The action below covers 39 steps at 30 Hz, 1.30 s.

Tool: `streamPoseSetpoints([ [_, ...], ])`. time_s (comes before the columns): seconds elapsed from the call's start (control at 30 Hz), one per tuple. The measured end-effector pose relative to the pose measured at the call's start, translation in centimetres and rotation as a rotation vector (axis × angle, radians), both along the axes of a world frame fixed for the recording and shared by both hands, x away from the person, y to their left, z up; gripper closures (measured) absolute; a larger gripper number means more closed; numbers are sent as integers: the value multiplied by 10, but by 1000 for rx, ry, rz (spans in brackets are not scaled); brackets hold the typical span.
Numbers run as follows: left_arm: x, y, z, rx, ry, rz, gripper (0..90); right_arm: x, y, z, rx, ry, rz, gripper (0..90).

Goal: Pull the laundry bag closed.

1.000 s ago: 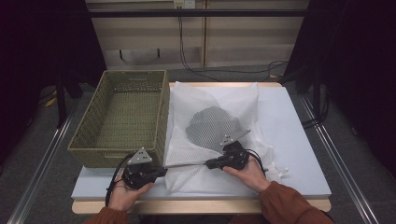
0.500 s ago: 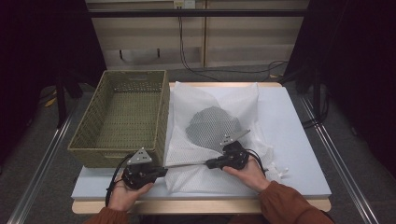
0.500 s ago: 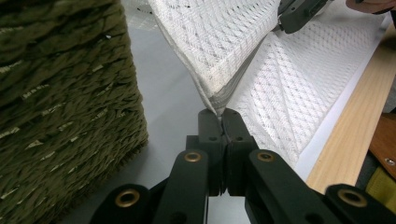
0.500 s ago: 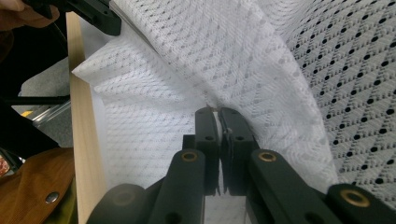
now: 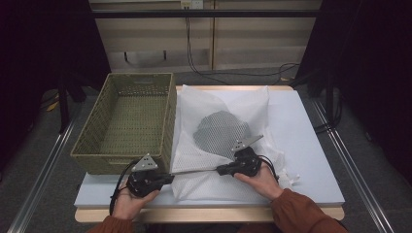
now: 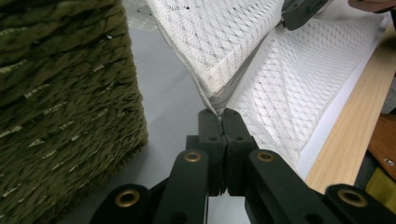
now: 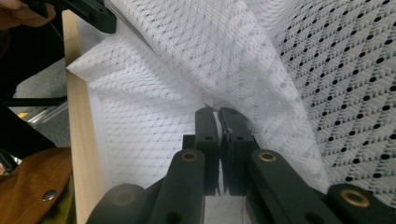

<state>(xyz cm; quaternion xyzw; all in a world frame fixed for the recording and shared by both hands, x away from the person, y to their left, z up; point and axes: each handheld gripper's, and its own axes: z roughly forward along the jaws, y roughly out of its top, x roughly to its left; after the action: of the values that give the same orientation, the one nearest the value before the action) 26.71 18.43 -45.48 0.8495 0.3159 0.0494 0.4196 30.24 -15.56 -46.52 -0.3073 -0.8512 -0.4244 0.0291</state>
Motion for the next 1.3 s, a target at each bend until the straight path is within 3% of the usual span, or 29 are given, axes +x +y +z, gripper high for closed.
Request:
streamPoseSetpoints([
  [1.3, 0, 1, 0, 0, 2, 0, 884, -7, -24, -1, 5, 5, -40, 869],
])
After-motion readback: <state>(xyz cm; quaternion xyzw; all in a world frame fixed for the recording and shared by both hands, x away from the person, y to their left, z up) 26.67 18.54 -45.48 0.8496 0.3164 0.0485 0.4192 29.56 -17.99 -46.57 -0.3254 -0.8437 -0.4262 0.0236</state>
